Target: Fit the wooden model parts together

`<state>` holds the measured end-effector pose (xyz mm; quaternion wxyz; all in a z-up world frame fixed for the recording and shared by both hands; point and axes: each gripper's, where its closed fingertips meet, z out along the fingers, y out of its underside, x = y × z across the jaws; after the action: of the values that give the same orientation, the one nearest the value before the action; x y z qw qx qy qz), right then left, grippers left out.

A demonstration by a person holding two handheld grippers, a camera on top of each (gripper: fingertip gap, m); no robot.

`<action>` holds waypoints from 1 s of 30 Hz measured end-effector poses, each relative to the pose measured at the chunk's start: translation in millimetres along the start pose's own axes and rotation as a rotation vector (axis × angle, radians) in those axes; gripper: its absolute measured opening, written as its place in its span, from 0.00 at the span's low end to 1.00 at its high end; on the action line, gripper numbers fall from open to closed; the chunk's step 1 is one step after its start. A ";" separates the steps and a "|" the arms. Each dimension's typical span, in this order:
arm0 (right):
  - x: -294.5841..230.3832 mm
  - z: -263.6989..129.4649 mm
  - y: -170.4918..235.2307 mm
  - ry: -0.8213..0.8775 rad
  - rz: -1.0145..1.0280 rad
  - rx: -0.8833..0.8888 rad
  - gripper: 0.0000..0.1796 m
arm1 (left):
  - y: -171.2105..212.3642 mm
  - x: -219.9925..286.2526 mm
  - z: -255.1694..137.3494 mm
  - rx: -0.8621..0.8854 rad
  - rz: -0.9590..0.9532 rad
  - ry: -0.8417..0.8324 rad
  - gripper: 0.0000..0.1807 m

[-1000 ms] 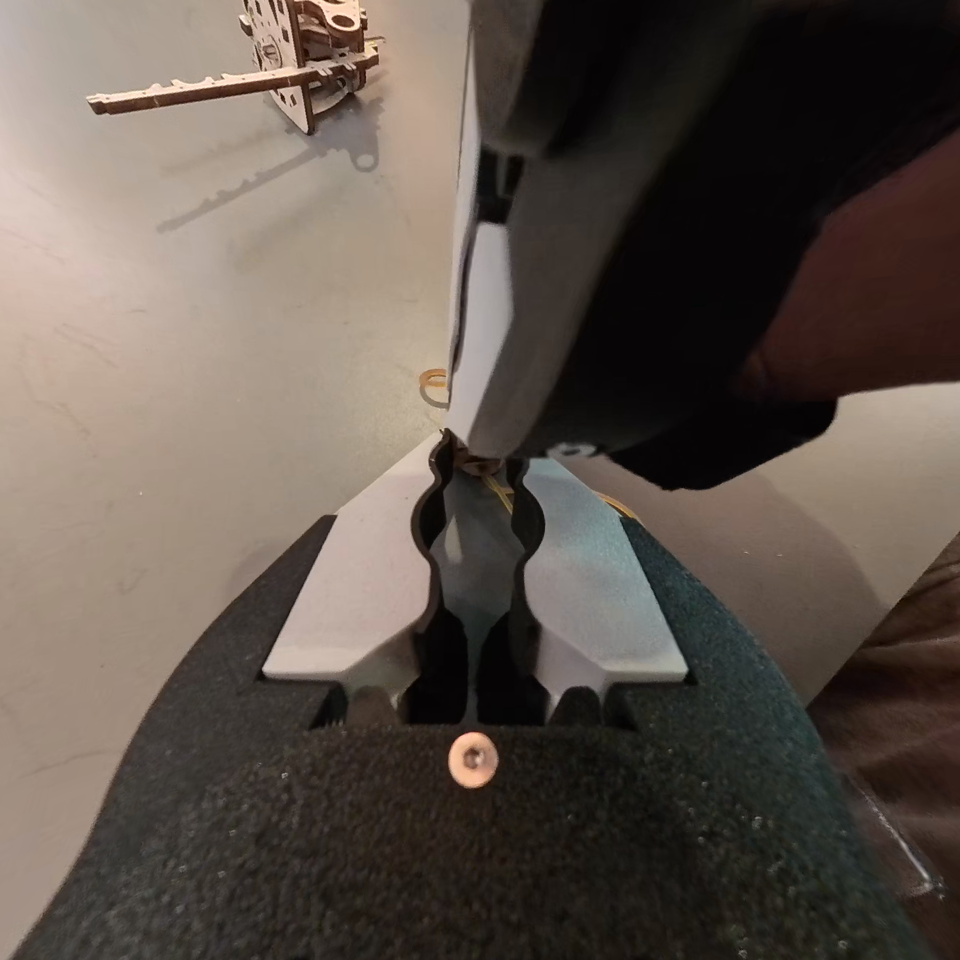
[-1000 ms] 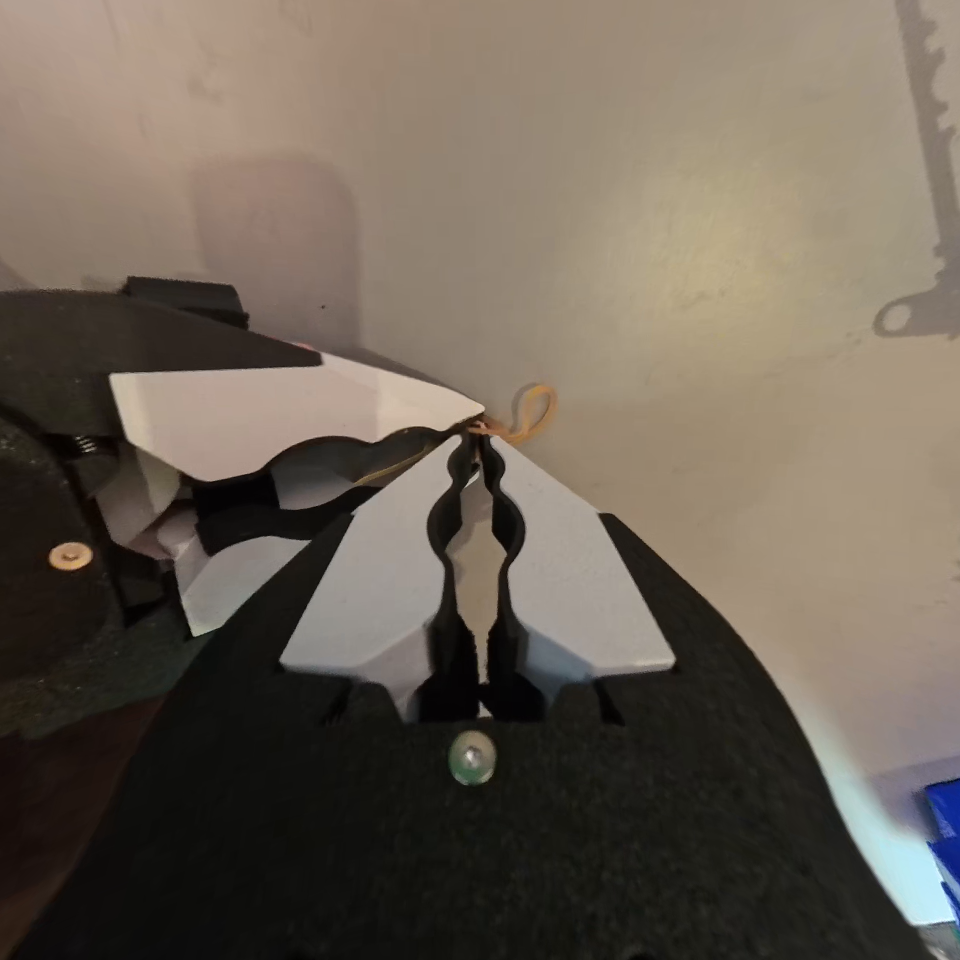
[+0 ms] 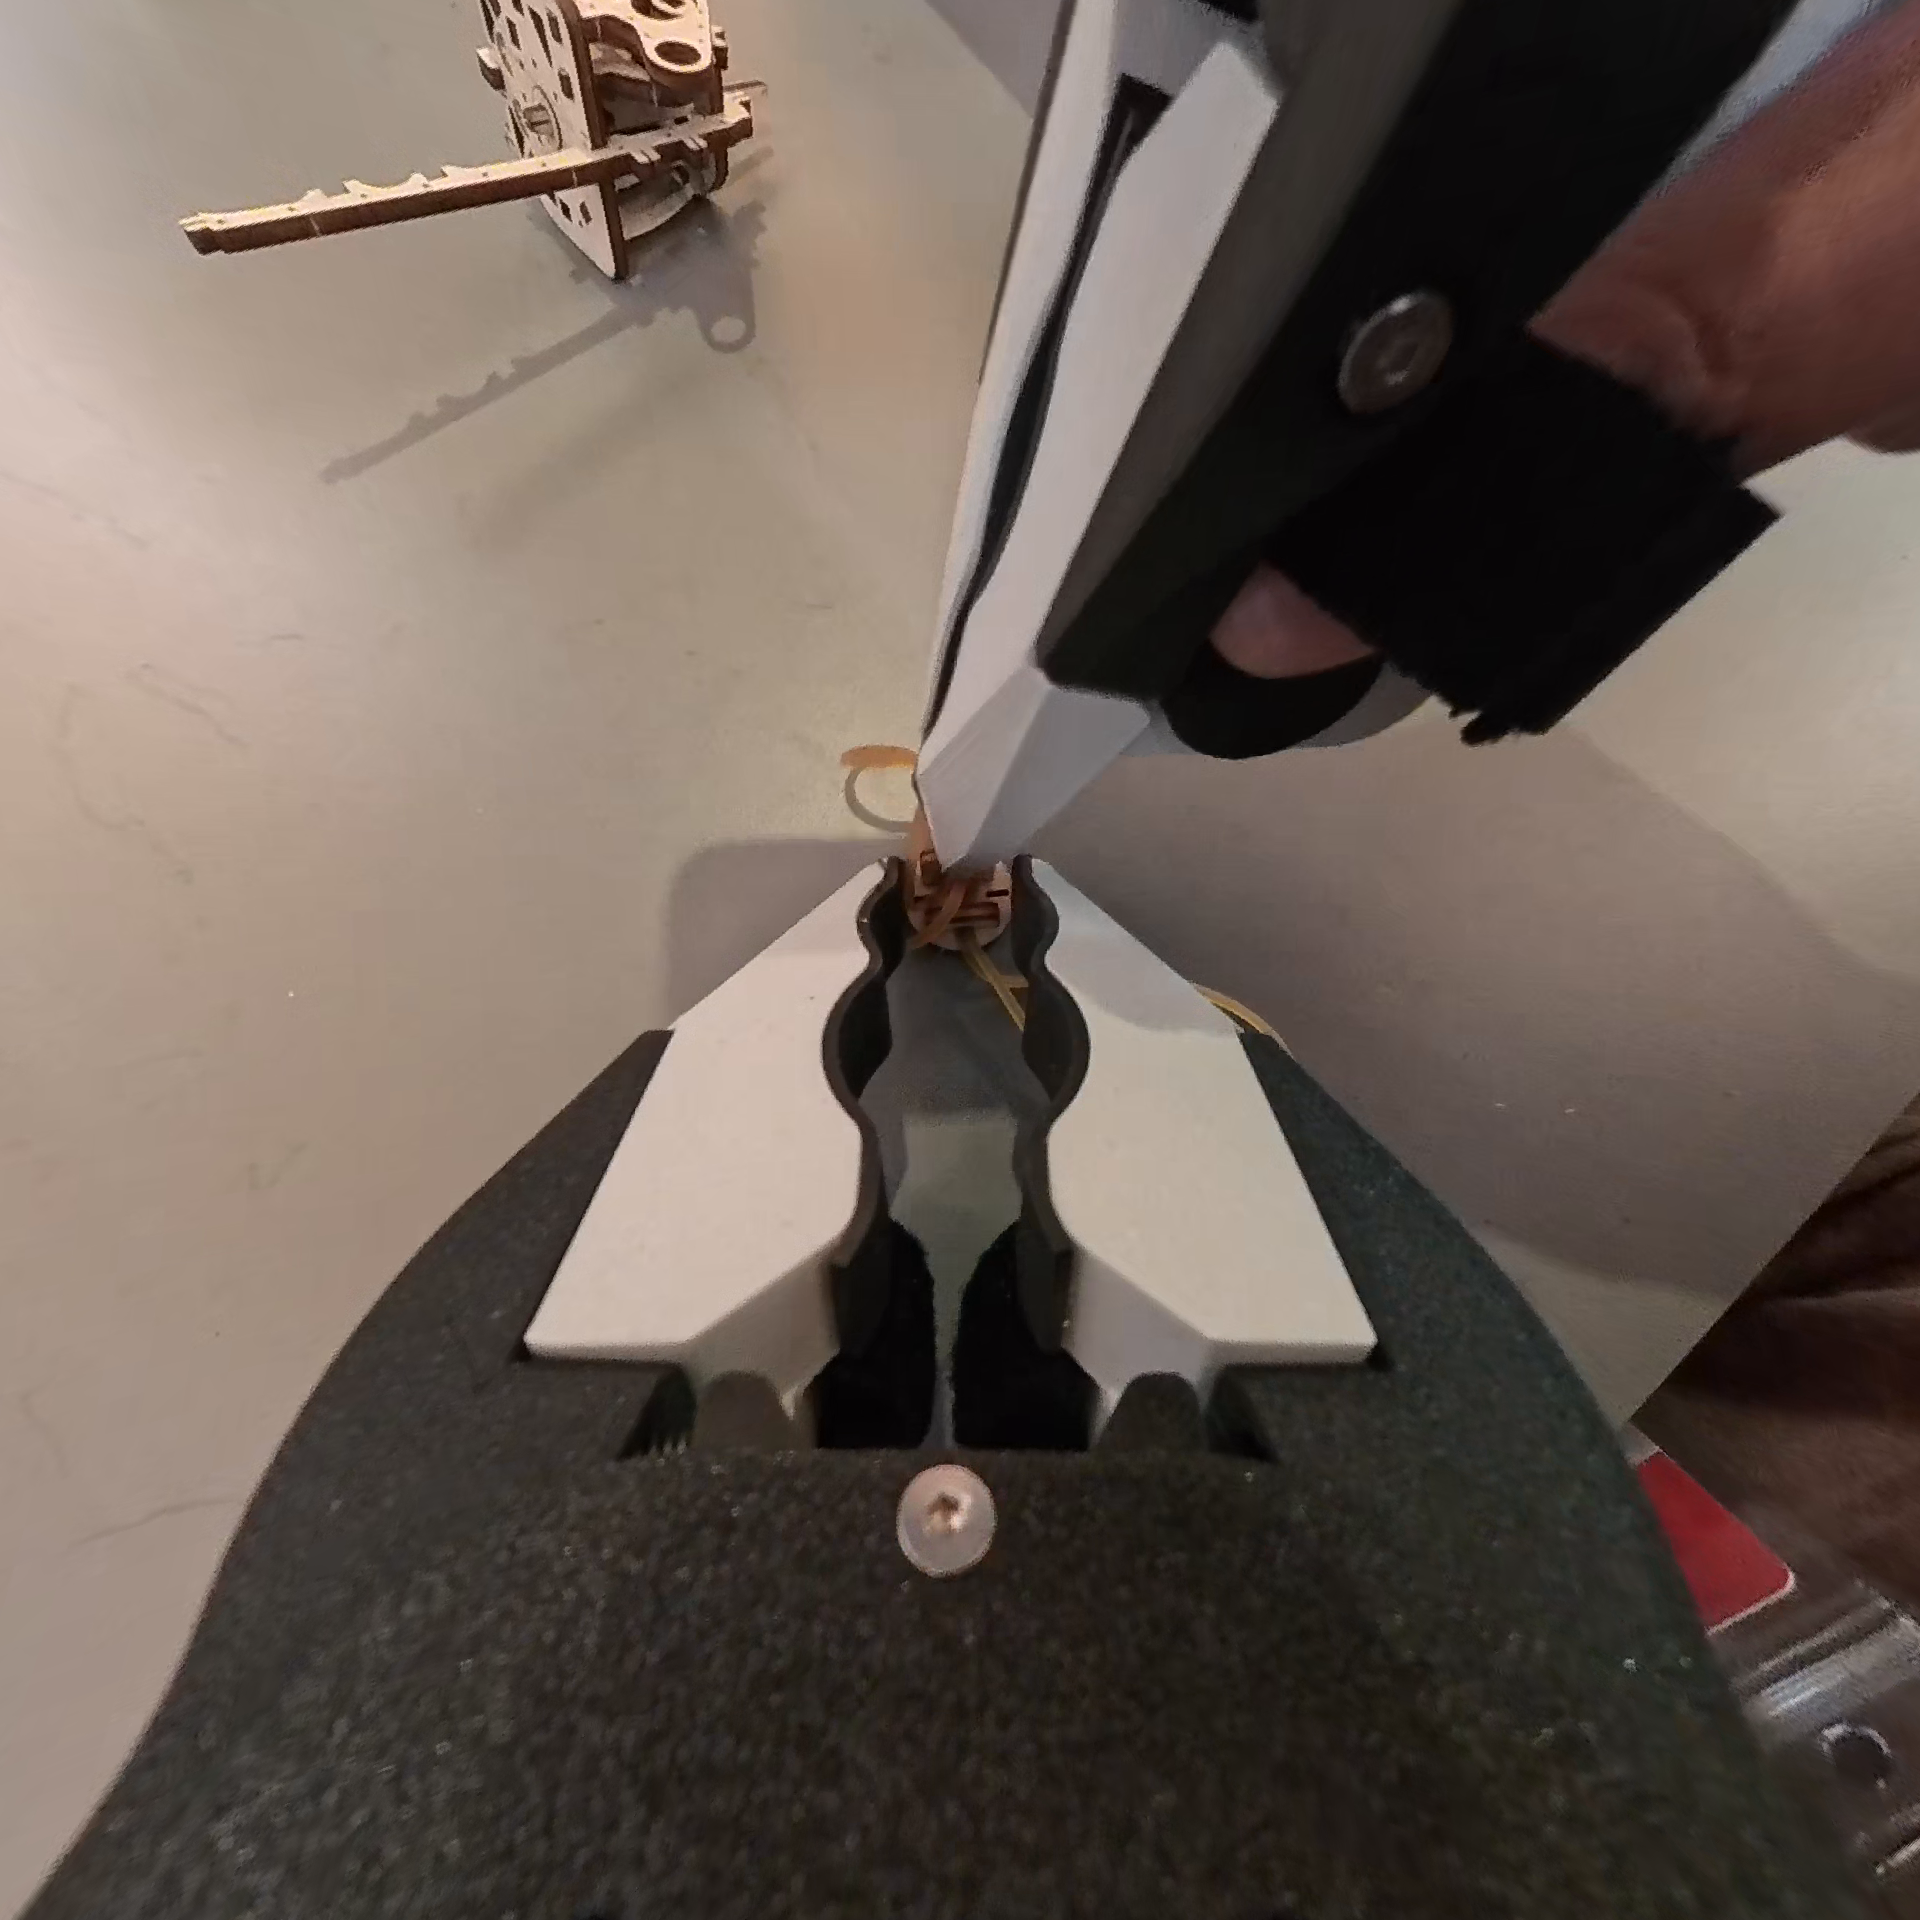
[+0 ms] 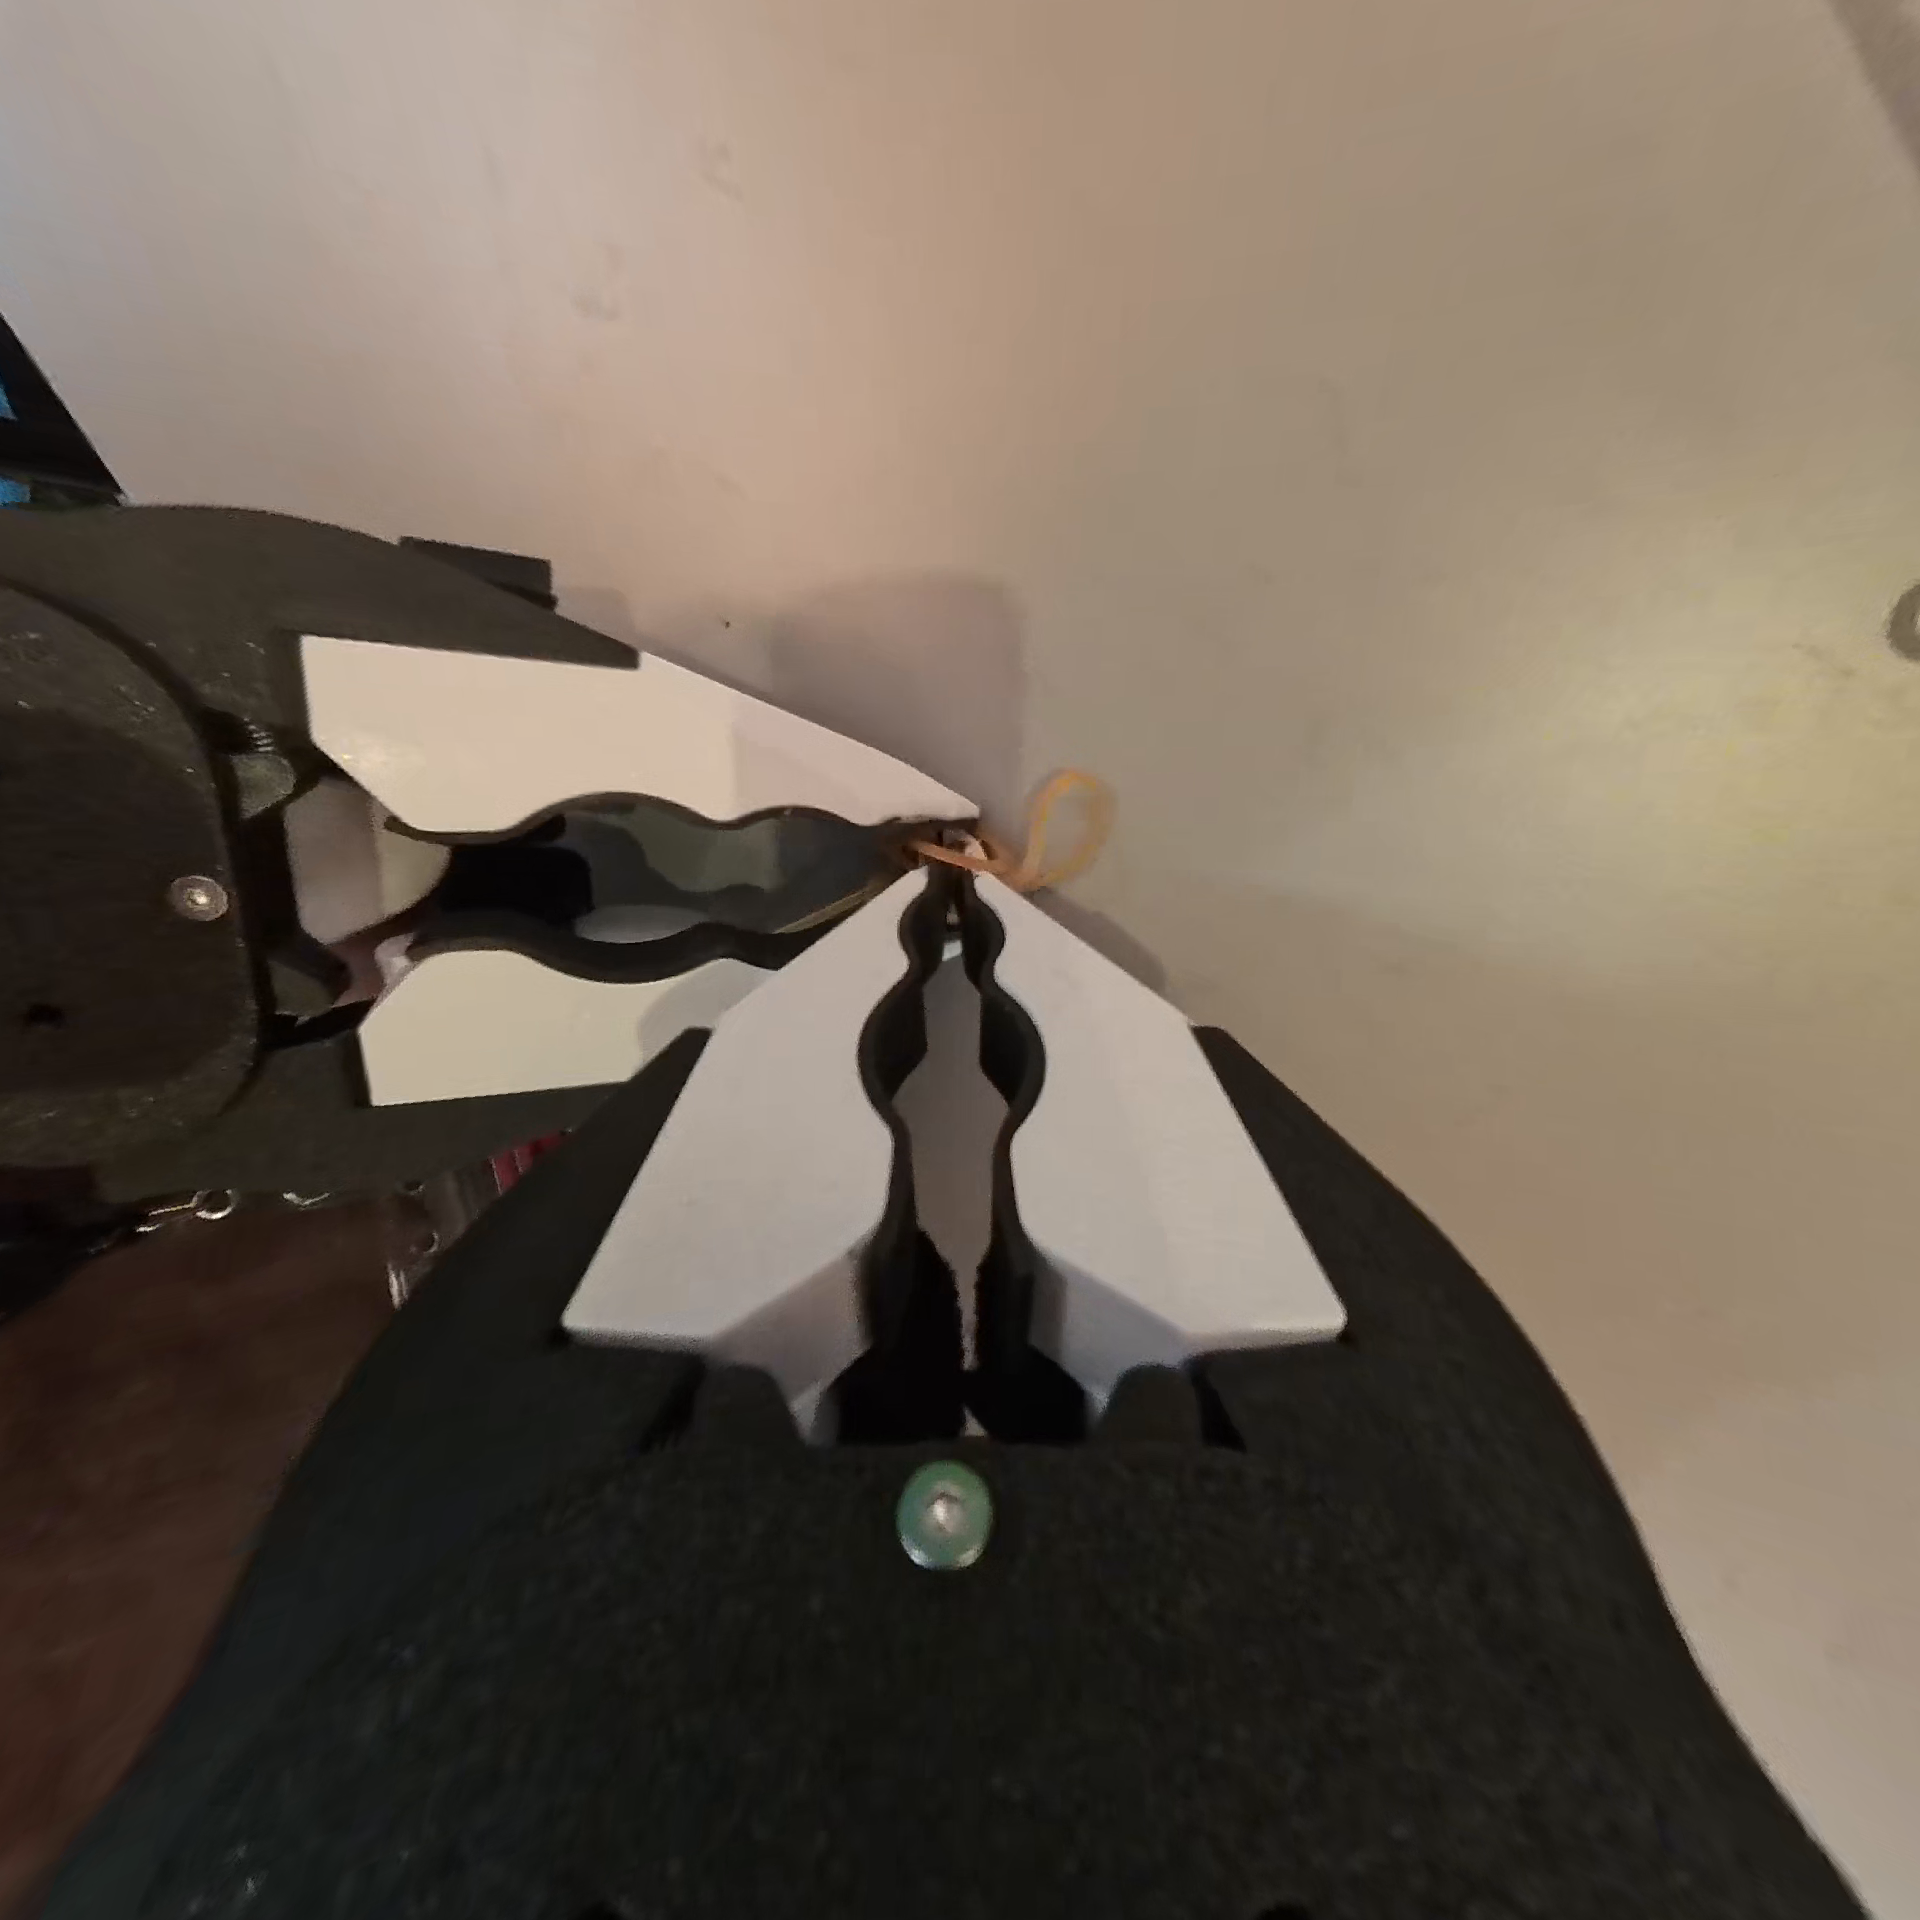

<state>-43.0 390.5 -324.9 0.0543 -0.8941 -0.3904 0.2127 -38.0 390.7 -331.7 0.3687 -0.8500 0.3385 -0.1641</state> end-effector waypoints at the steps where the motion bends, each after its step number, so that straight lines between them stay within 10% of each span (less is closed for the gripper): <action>1: 0.0 0.1 -0.1 0.005 -0.007 -0.004 0.01 | 0.0 0.0 0.0 0.000 0.001 -0.001 0.10; 30: 2.2 2.3 2.2 0.160 -0.074 -0.155 0.00 | 0.5 0.2 -0.1 0.000 -0.005 0.007 0.10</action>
<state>-41.2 390.4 -328.4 0.0240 -0.8946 -0.4330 0.1075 -38.1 390.3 -331.9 0.3672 -0.8504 0.3374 -0.1679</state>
